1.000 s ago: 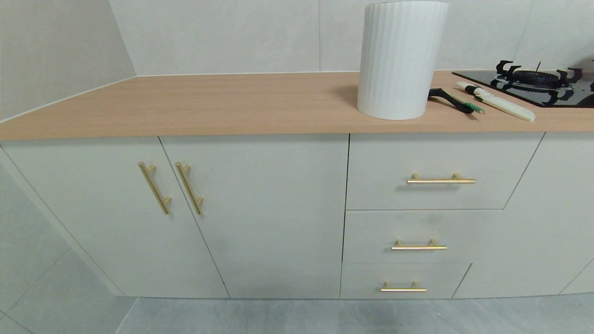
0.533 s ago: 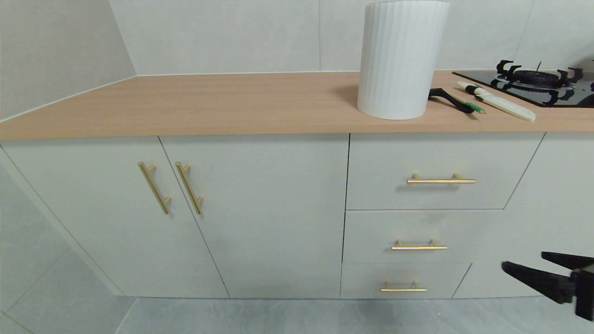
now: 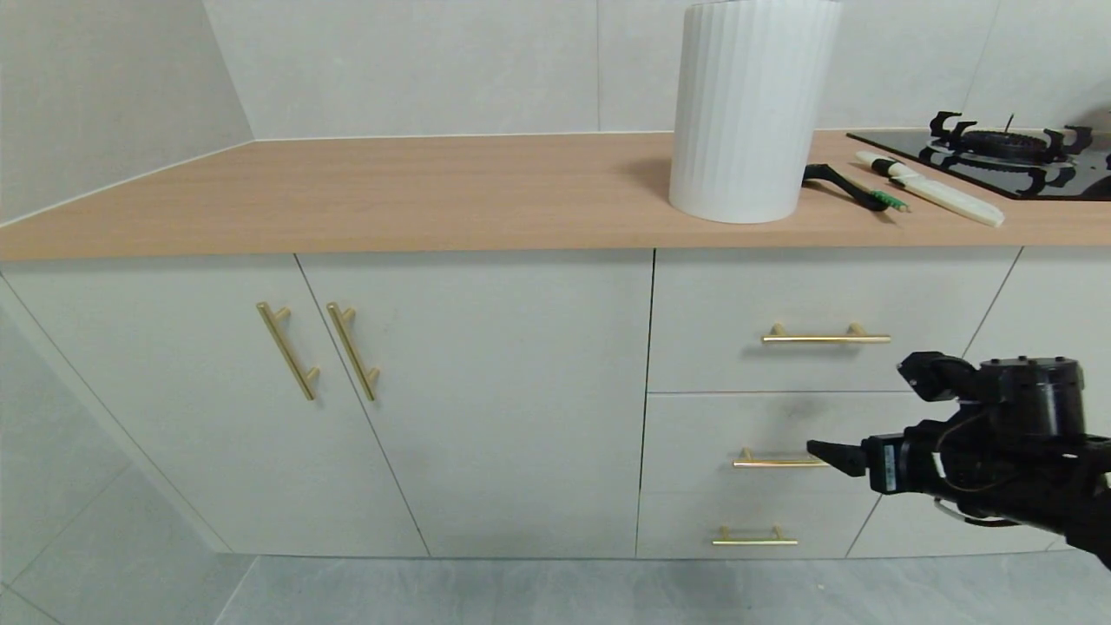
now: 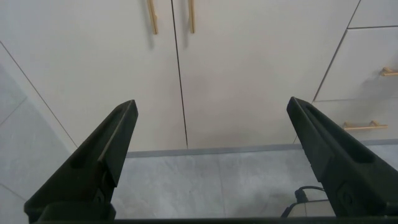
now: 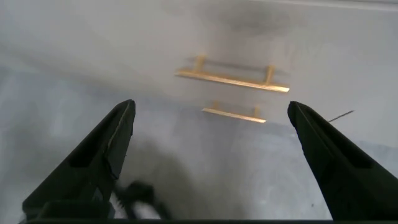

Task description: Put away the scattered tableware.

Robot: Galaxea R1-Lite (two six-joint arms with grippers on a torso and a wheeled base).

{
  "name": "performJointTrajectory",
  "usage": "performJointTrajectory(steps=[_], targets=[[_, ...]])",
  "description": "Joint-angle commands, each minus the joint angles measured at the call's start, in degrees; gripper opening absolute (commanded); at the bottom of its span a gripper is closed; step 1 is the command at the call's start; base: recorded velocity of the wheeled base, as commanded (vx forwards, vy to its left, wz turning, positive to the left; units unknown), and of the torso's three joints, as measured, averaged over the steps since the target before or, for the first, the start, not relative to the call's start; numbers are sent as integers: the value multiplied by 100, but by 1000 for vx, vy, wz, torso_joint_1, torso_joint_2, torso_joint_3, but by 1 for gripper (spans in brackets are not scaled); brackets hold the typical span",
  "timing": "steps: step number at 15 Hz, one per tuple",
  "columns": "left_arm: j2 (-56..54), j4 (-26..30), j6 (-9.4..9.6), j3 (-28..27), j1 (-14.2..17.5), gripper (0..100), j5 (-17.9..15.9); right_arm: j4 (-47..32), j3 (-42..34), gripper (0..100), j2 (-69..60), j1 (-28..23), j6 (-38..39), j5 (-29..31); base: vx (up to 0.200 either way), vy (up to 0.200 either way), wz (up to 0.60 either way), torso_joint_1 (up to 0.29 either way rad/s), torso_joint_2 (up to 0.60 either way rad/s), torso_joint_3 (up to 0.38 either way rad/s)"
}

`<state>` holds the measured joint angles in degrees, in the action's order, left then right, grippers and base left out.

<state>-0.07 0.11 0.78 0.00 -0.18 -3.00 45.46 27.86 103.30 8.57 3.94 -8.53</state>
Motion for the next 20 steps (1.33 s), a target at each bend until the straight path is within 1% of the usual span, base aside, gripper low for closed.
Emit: performJointTrajectory(steps=[1,3,5,7,9,12,14,20], targets=[[7,-2,1,0,1,100,1,1308,45,100,1860,4,19,598,0,0,0,0,0,0],[7,-2,1,0,1,100,1,2266,36,100,2475,-22,11,932,0,0,0,0,0,0],[7,-2,1,0,1,100,1,2696,80,100,2871,-13,11,1047,0,0,0,0,0,0],[7,7,1,0,1,100,1,2758,124,100,2959,-22,19,1082,0,0,0,0,0,0],[7,-2,1,0,1,100,1,2925,493,100,3337,-48,301,1302,0,0,0,0,0,0],[7,7,1,0,1,100,1,3215,651,100,3530,-57,380,1354,0,0,0,0,0,0],[7,-2,1,0,1,100,1,3215,809,100,3583,-57,512,1521,0,0,0,0,0,0],[7,-2,1,0,1,100,1,3224,897,100,3679,-48,512,1539,0,0,0,0,0,0]])
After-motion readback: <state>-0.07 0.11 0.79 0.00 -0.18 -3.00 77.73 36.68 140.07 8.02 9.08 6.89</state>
